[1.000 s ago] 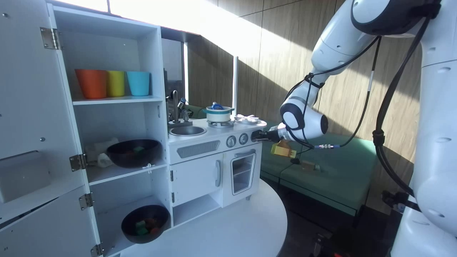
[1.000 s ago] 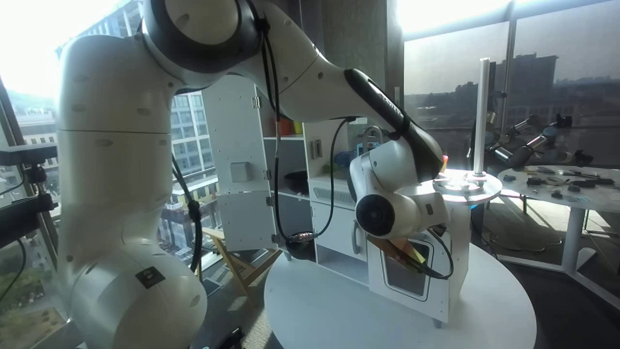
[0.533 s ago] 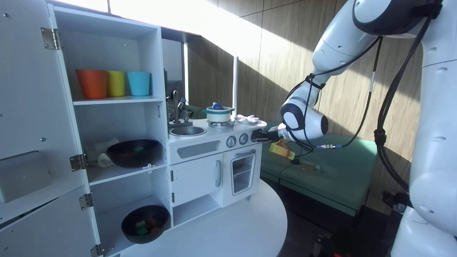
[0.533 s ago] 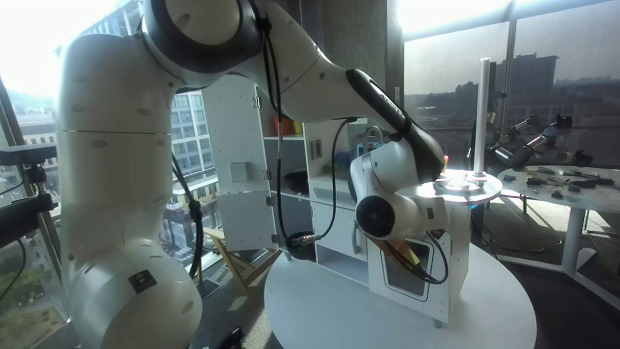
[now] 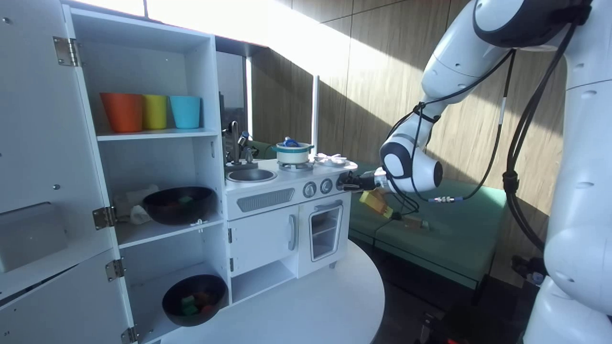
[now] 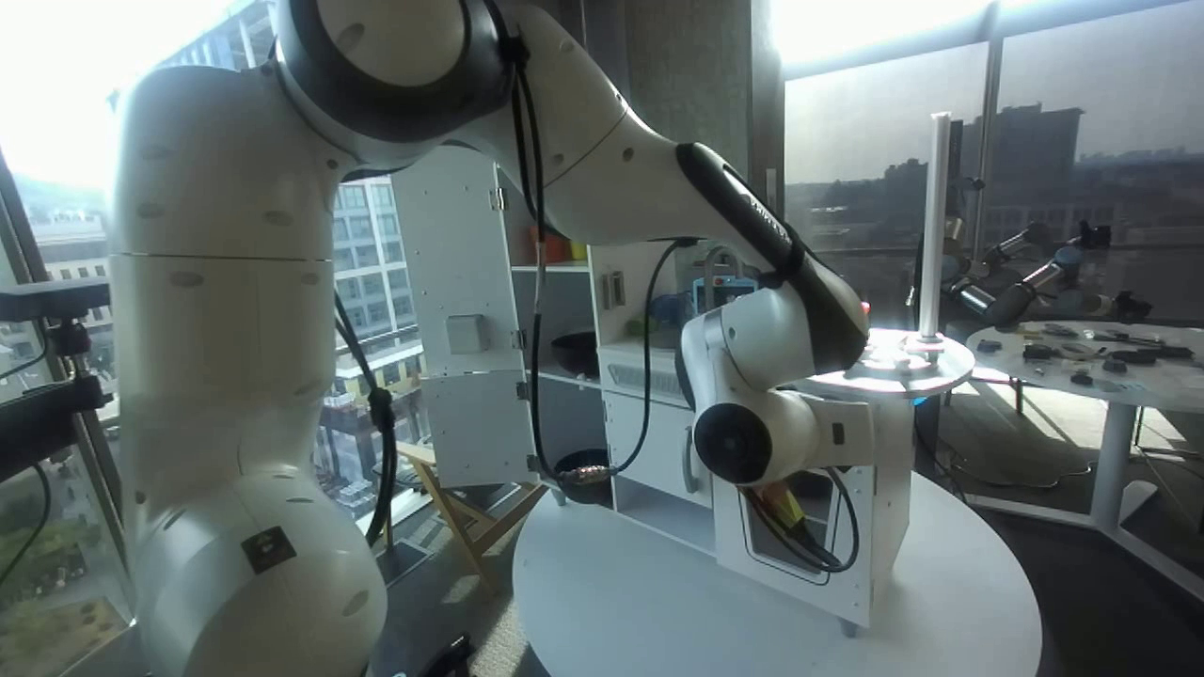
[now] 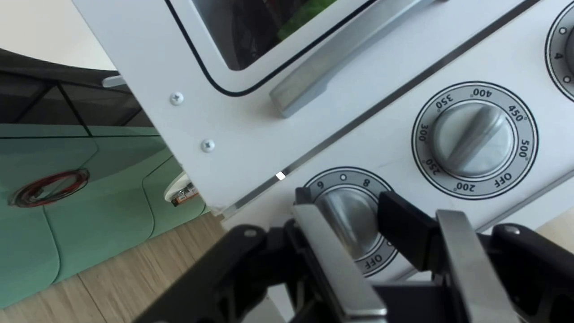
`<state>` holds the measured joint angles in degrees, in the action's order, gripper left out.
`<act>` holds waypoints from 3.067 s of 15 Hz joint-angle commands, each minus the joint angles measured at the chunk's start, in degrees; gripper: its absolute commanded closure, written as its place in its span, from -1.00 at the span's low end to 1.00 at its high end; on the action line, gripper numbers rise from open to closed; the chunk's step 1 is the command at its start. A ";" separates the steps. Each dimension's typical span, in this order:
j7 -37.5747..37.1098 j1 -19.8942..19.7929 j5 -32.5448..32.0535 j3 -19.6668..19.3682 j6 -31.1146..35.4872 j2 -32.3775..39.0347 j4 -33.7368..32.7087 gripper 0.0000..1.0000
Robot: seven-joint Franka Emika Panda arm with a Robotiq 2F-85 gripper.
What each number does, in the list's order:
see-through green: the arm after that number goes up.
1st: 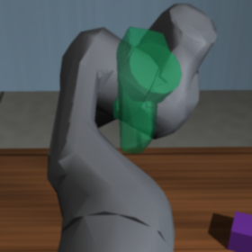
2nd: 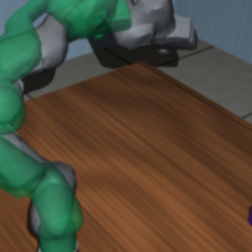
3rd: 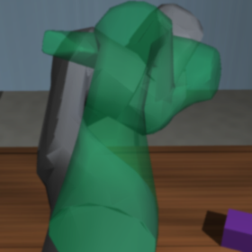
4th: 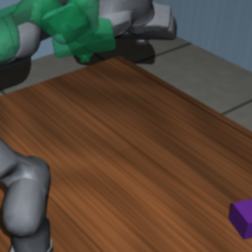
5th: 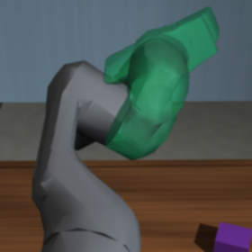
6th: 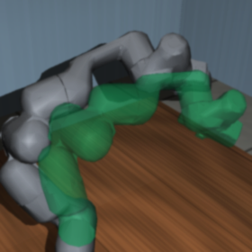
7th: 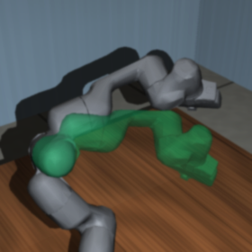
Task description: Turn the first right switch to the right
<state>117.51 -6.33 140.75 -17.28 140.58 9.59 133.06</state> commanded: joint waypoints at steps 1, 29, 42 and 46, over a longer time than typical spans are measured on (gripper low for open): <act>-3.98 -0.26 -1.01 2.27 -3.32 -4.67 3.94 0.65; 42.88 -4.45 3.71 1.67 33.61 -16.94 4.76 -1.00; 39.40 -5.63 -2.62 21.83 50.63 -25.15 11.22 -1.00; 38.94 -5.99 -3.16 25.30 48.98 -30.84 13.40 -1.00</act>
<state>155.37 -11.19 137.65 5.37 189.81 -14.93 143.79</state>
